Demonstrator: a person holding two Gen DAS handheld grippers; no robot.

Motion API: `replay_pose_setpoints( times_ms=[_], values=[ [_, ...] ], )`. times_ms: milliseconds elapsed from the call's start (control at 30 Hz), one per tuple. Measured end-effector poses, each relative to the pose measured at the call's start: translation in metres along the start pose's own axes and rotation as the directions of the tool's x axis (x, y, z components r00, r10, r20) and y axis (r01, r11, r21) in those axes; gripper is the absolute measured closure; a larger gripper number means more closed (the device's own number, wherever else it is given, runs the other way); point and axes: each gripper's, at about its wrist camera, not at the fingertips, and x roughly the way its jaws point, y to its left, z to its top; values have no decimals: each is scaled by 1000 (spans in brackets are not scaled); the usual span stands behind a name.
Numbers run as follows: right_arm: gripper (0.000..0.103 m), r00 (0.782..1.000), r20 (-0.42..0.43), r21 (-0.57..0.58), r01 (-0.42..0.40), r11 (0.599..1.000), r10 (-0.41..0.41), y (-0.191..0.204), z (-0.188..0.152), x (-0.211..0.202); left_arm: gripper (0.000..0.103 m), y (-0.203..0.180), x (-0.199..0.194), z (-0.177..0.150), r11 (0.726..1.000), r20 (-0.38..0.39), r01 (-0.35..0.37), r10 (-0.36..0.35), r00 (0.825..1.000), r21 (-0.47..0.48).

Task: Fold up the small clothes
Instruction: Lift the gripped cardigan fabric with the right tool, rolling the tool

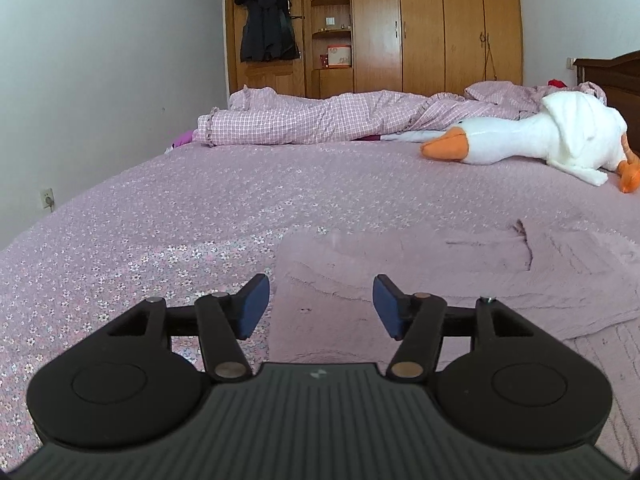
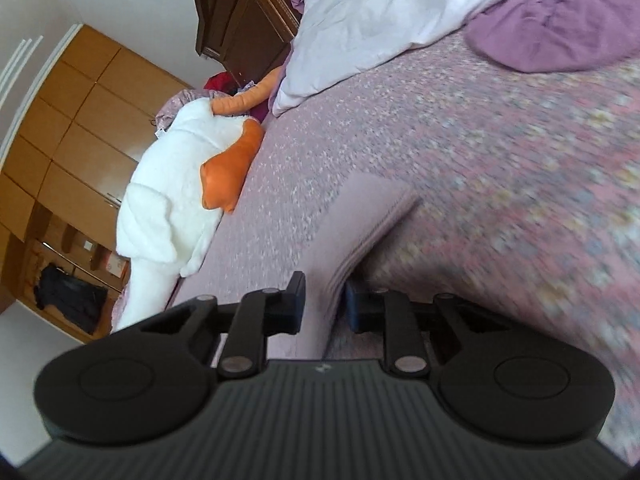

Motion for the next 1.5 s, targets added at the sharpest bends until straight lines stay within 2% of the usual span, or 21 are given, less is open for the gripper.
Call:
replay_pose_setpoints(
  times_ms=[133, 233, 300, 367, 467, 600, 633, 667, 733, 800, 867, 1000, 1133, 1233, 1333, 1433, 1500],
  values=[
    [77, 1000, 4, 26, -11, 1000, 11, 2, 5, -1, 38, -1, 9, -2, 1000, -19, -7, 7, 1000, 14],
    [77, 998, 24, 85, -65, 994, 63, -9, 11, -2, 38, -3, 14, -3, 1000, -32, -3, 3, 999, 17],
    [77, 993, 67, 129, -104, 986, 96, -18, 14, 1, 38, -4, 13, -4, 1000, -28, 0, 1, 1000, 27],
    [78, 991, 79, 89, -113, 990, 106, -17, 15, 7, 38, -4, 12, -3, 1000, -21, -1, 2, 1000, 31],
    [79, 996, 63, -45, -62, 997, 65, -2, 12, 16, 38, -3, 13, -4, 999, -20, -14, 14, 1000, 30],
    [80, 992, 105, -18, -61, 998, 63, -3, 11, 15, 38, 0, 16, -7, 1000, -19, -21, 21, 1000, 12],
    [88, 991, 117, -8, -63, 998, 63, -5, 11, 14, 38, 1, 17, -8, 1000, -11, -22, 22, 1000, 13],
    [93, 993, 115, -3, -41, 999, 41, -5, 12, 15, 38, 2, 18, -10, 999, -12, -32, 33, 999, 19],
    [93, 995, 99, -20, -22, 1000, 24, -3, 15, 12, 38, 1, 20, -10, 999, -15, -34, 35, 999, 41],
    [93, 986, 164, -99, 55, 994, -38, 12, 12, 0, 38, 0, 17, -4, 997, 9, -35, 34, 999, 67],
    [93, 980, 192, -212, 91, 973, -50, 36, 9, -7, 38, 2, 10, 4, 997, 35, -7, 5, 999, 72],
    [93, 966, 250, -354, 31, 935, 63, 92, -3, -35, 38, 12, 0, 12, 1000, 85, 2, -4, 996, 30],
    [93, 958, 262, -480, 24, 877, 117, 154, -30, -49, 38, 19, 9, 13, 1000, 107, 2, -3, 994, 2],
    [93, 960, 224, -583, -7, 812, 169, 203, -64, -57, 38, 22, 25, 15, 999, 57, -26, 27, 998, -25],
    [93, 959, 167, -665, -64, 744, 231, 247, -100, -64, 38, 29, 33, 17, 999, 60, -2, 6, 998, -53],
    [93, 965, 135, -703, -66, 708, 224, 284, -129, -66, 38, 30, 36, 20, 998, 43, -20, 23, 999, -60],
    [93, 967, 125, -741, -59, 669, 224, 310, -146, -68, 38, 29, 34, 23, 998, 39, -13, 16, 999, -68]
  ],
)
